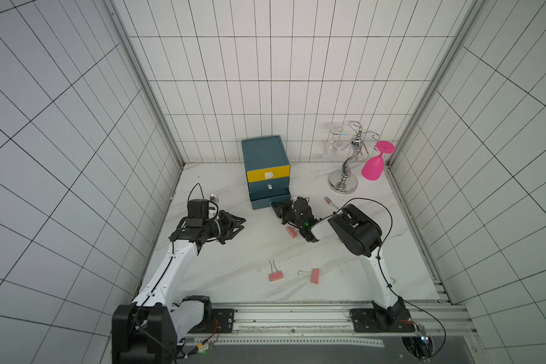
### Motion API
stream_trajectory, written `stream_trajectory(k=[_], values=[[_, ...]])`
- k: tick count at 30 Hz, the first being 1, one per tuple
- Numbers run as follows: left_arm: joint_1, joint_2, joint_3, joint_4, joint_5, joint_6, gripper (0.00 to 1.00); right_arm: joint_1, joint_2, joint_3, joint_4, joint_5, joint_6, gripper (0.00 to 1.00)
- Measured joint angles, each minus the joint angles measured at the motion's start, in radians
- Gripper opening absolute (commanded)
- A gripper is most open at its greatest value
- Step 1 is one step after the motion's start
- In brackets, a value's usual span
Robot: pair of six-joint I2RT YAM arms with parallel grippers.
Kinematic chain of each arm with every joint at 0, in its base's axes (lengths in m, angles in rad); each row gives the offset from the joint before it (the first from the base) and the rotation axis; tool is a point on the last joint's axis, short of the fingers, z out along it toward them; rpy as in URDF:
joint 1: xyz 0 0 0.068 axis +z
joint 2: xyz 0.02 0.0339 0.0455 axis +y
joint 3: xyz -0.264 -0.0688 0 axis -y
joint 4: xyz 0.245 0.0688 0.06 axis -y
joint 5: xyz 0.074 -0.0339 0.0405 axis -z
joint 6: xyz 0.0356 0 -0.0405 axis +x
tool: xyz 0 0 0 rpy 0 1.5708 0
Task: Put the binder clips in the drawer according to color
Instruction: Open the drawer in the storage box.
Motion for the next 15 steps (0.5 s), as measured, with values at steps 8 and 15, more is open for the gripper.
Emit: stream_trajectory(k=[8, 15], values=[[0.000, -0.022, -0.007, 0.000, -0.004, -0.008, 0.31, 0.018, -0.086, -0.123, 0.005, -0.017, 0.001, 0.00], [0.000, -0.032, -0.014, 0.000, -0.005, -0.013, 0.32, 0.035, -0.111, -0.169, 0.017, -0.032, 0.005, 0.00]])
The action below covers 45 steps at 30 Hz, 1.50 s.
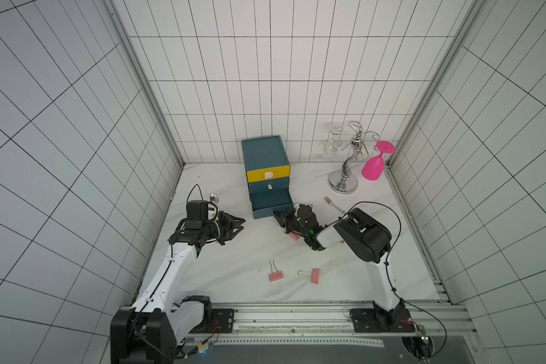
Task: Put the binder clips in the drawer according to color
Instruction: Open the drawer in the storage box, then pick up the binder clip at the center of the board.
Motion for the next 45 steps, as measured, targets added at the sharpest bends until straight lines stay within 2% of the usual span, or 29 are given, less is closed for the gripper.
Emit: stream_trajectory(k=[4, 7, 9, 11, 13, 22, 26, 28, 30, 36, 40, 45], values=[[0.000, -0.007, -0.001, 0.000, 0.000, -0.003, 0.32, 0.008, -0.010, -0.018, 0.010, -0.008, 0.006, 0.01], [0.000, -0.012, -0.003, 0.000, -0.002, -0.005, 0.33, 0.010, -0.027, -0.037, 0.007, -0.013, 0.011, 0.19], [0.000, -0.014, -0.005, 0.001, -0.003, -0.007, 0.33, 0.010, -0.041, -0.052, 0.002, -0.014, 0.015, 0.36], [0.000, -0.014, -0.006, 0.003, -0.003, -0.012, 0.33, 0.010, -0.060, -0.071, -0.003, -0.016, 0.023, 0.47], [0.000, -0.014, -0.008, 0.006, -0.003, -0.014, 0.33, 0.010, -0.084, -0.089, -0.020, -0.025, 0.026, 0.53], [0.000, 0.004, -0.004, 0.022, -0.011, -0.013, 0.34, -0.006, -0.267, -0.179, -0.148, -0.091, 0.017, 0.56], [-0.002, 0.052, 0.035, 0.000, -0.032, 0.026, 0.35, -0.045, -0.382, -0.208, -0.294, -0.131, -0.032, 0.57], [-0.010, 0.080, 0.071, -0.018, -0.047, 0.057, 0.36, -0.076, -0.452, -0.197, -0.429, -0.151, -0.101, 0.59], [-0.034, 0.111, 0.113, -0.037, -0.067, 0.092, 0.37, -0.108, -0.518, -0.138, -0.644, -0.164, -0.220, 0.61], [-0.138, 0.179, 0.193, -0.068, -0.122, 0.168, 0.39, -0.137, -0.544, 0.232, -1.291, -0.081, -0.676, 0.64], [-0.173, 0.199, 0.211, -0.101, -0.149, 0.212, 0.42, -0.134, -0.543, 0.294, -1.516, -0.021, -0.859, 0.64], [-0.252, 0.230, 0.278, -0.187, -0.240, 0.317, 0.47, -0.108, -0.518, 0.285, -1.696, 0.024, -0.962, 0.64]])
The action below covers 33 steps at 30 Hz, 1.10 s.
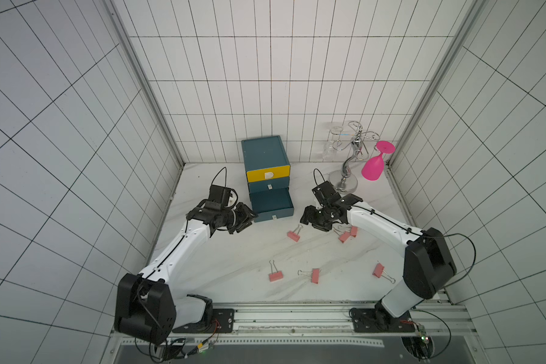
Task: Put the binder clips in the drawer according to color
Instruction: Pick up the binder clip at the center of the board.
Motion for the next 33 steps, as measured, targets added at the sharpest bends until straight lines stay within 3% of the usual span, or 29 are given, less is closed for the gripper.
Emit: stream_trajectory(k=[4, 8, 19, 33], values=[[-0.076, 0.022, 0.013, -0.042, -0.058, 0.074, 0.49, 0.055, 0.047, 0.003, -0.074, 0.016, -0.042, 0.68], [-0.092, 0.034, 0.005, -0.079, -0.099, 0.111, 0.50, 0.104, 0.112, 0.036, -0.130, 0.027, -0.063, 0.69], [0.026, -0.080, -0.024, -0.111, -0.117, 0.115, 0.50, 0.144, 0.263, 0.246, -0.195, 0.098, -0.027, 0.76], [0.076, -0.151, -0.050, -0.130, -0.081, 0.115, 0.50, 0.149, 0.415, 0.406, -0.264, 0.161, 0.012, 0.88]])
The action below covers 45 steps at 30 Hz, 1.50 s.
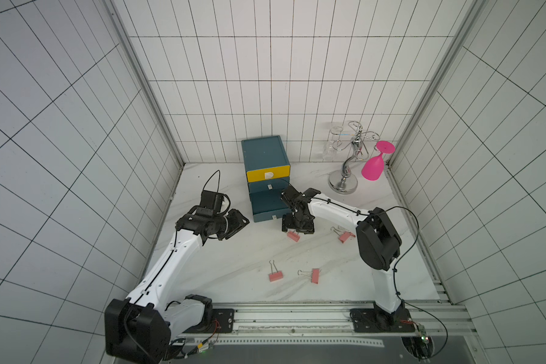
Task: Put the binder clips in the drawer according to color
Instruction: Pick up the binder clip at the center of the board.
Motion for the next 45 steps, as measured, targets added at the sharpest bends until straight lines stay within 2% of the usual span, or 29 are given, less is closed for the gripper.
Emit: stream_trajectory(k=[7, 15, 25, 39, 45], values=[[0.011, -0.002, -0.026, 0.003, 0.026, 0.000, 0.50, 0.000, 0.050, 0.028, -0.027, 0.029, 0.012, 0.90], [0.032, -0.008, -0.039, 0.003, 0.051, 0.003, 0.50, 0.000, 0.092, 0.039, -0.043, 0.041, 0.020, 0.78], [0.037, -0.008, -0.047, 0.019, 0.065, 0.003, 0.50, 0.000, 0.023, -0.101, -0.006, 0.033, 0.021, 0.73], [0.037, -0.008, -0.047, 0.026, 0.069, 0.002, 0.50, -0.008, -0.014, -0.155, 0.008, 0.042, -0.003, 0.49], [0.037, -0.008, -0.047, 0.026, 0.070, 0.002, 0.50, -0.008, -0.062, -0.170, 0.008, 0.064, -0.021, 0.46]])
